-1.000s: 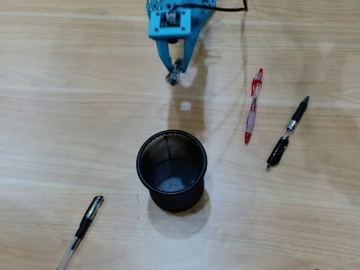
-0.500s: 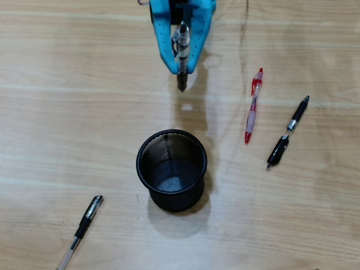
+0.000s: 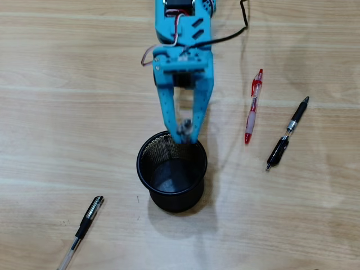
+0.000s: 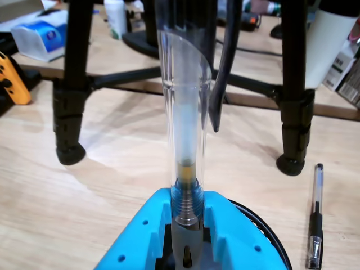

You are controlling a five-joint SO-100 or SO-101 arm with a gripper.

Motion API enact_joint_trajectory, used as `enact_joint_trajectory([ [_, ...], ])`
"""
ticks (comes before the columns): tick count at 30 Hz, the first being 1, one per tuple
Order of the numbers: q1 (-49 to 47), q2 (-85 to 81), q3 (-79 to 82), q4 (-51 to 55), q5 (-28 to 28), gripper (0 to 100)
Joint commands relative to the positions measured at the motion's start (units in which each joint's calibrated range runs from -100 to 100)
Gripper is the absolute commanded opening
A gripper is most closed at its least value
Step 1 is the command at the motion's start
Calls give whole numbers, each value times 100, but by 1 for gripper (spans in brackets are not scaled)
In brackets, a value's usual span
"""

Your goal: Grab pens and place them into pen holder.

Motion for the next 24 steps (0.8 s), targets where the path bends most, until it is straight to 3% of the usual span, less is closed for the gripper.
enact_joint_trajectory([
  [1,138,344,-653,-139,5,2],
  [12,266,658,-716,-139,-10,3],
  [17,220,616,-707,-139,-10,11],
  [24,202,599,-707,-130,-10,11],
])
